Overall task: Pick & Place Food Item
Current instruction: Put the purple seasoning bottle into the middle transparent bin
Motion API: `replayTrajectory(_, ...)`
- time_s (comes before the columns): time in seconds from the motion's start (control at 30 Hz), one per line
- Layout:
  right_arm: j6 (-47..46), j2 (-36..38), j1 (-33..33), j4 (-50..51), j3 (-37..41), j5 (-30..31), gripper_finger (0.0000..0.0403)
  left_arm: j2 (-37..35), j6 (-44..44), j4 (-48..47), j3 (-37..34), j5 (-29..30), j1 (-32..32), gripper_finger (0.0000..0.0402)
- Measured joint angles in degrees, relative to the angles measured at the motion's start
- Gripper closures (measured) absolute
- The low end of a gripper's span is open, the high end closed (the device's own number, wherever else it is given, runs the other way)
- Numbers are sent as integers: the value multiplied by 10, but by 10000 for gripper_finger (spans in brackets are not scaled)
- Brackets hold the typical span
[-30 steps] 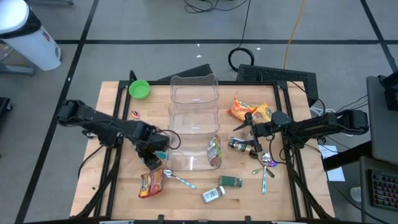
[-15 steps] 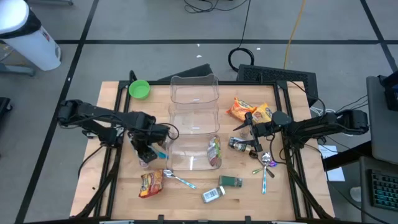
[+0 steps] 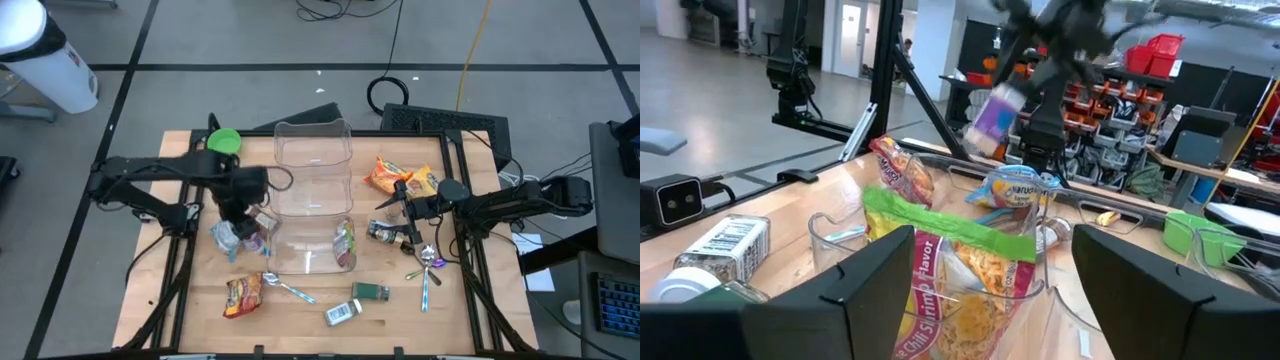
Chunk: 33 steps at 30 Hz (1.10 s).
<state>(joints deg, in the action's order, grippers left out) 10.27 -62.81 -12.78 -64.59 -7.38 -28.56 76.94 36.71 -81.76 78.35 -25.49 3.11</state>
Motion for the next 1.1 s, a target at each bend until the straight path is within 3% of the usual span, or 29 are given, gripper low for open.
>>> replayTrajectory(0.2,-3,0,0,-14,-1,0,140,1,-15,50,77,73,5,188)
replayTrajectory(0.5,-36,0,1,33,-63,-2,140,27,-89,118,87,192,5,188)
replayTrajectory(0.7,-36,-28,1,103,-139,-2,140,82,-161,144,87,211,5,188)
replayTrajectory(1.1,-79,-215,2,106,-285,-19,140,138,-262,212,86,211,17,188)
